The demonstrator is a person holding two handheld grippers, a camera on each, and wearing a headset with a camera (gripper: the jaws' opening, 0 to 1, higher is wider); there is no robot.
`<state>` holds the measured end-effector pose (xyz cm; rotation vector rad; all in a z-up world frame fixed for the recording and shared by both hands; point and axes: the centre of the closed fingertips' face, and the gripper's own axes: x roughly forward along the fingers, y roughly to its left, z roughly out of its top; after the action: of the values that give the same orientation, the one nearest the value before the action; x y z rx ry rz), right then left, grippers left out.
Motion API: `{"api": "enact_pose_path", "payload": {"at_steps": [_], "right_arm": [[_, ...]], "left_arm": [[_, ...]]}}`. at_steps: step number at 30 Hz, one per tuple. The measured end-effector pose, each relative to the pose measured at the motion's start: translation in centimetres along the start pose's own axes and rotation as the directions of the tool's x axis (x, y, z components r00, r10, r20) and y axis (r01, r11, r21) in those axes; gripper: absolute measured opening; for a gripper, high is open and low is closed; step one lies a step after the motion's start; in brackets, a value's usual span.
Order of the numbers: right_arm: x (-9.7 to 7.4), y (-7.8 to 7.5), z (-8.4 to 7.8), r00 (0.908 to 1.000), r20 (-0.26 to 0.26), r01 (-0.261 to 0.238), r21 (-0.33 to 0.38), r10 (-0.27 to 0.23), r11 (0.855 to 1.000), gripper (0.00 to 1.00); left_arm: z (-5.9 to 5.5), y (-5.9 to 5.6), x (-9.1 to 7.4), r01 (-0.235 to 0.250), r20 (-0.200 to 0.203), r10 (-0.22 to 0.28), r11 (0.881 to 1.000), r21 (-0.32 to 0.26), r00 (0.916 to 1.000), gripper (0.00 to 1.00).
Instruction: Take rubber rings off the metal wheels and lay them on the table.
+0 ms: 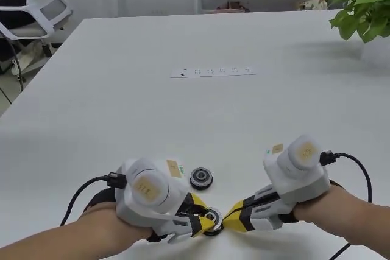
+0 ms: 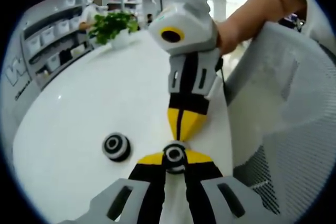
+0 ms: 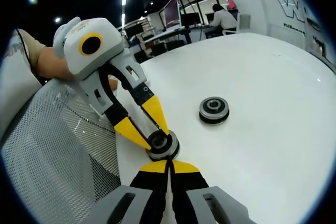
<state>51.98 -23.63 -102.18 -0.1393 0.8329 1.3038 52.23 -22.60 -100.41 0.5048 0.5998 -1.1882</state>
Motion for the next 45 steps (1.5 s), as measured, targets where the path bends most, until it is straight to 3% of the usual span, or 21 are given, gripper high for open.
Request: {"api": "enact_pose_path", "payload": {"at_steps": [2,7,11,21,23,25,33,45], "right_arm": [[0.0,0.0,0.1,0.9998,0.015,-0.013,0.058,0.012,0.998,0.00],[-0.2,0.0,0.1,0.9992,0.034,-0.026,0.116,0.023,0.993,0.00],[-0.5,0.0,0.5,0.9967,0.073,-0.048,0.198,0.034,0.979,0.00],[-0.6,-0.1,0.5,0.9946,0.096,-0.061,0.237,0.039,0.970,0.00],[-0.8,0.0,1.4,0.9882,0.146,-0.086,0.279,0.047,0.956,0.00],[-0.8,-0.2,1.1,0.9903,0.132,-0.078,0.268,0.043,0.960,0.00],[-0.8,0.1,1.4,0.9842,0.168,-0.107,0.302,0.058,0.947,0.00],[-0.7,0.7,1.8,0.9833,0.167,-0.116,0.267,0.073,0.957,0.00]], "left_arm": [[0.0,0.0,0.0,0.001,-0.001,-0.001,1.000,0.001,1.0000,0.13],[0.0,0.0,0.0,0.002,-0.001,-0.002,1.000,0.002,1.0000,0.13],[0.0,0.0,0.0,0.003,0.000,-0.003,1.000,0.003,1.0000,0.13],[0.0,0.0,0.1,0.001,0.000,-0.001,1.000,0.000,1.0000,0.13],[0.0,0.0,0.1,0.001,0.000,-0.001,1.000,0.000,1.0000,0.13],[0.0,0.0,0.1,0.000,0.000,0.000,1.000,-0.001,1.0000,0.13],[0.0,0.1,0.1,-0.005,-0.003,0.005,1.000,-0.008,1.0000,0.13],[0.0,0.1,0.1,-0.007,-0.008,0.007,1.000,-0.009,0.9999,0.13]]}}
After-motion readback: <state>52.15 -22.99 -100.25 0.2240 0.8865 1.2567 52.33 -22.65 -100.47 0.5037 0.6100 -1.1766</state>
